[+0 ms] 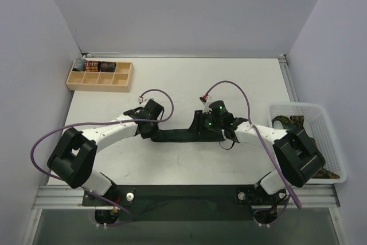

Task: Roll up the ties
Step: Roll the tie

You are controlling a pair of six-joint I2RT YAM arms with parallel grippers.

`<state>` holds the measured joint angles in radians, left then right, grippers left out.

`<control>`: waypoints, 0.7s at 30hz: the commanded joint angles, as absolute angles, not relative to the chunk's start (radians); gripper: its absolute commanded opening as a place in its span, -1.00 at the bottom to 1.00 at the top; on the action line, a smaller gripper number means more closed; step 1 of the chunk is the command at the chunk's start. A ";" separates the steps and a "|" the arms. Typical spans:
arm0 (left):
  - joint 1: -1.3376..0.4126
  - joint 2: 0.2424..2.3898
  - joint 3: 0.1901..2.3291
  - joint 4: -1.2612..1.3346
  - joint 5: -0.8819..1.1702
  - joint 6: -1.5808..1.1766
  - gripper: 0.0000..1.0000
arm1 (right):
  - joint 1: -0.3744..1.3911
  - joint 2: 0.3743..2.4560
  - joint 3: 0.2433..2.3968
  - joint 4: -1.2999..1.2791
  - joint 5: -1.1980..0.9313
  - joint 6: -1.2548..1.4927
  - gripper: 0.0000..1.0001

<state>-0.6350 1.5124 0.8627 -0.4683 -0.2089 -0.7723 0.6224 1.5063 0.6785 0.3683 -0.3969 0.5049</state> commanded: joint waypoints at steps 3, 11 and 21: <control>-0.635 1.474 0.962 -0.790 -0.469 -0.677 -0.47 | 0.612 1.447 0.650 0.267 -0.310 0.448 -0.36; -0.730 1.626 1.103 -1.034 -0.771 -0.679 -0.47 | 0.595 1.375 0.597 0.238 -0.235 0.448 -0.36; -0.914 1.910 1.258 -1.230 -0.980 -0.776 -0.51 | 0.545 1.284 0.528 0.229 -0.216 0.454 -0.36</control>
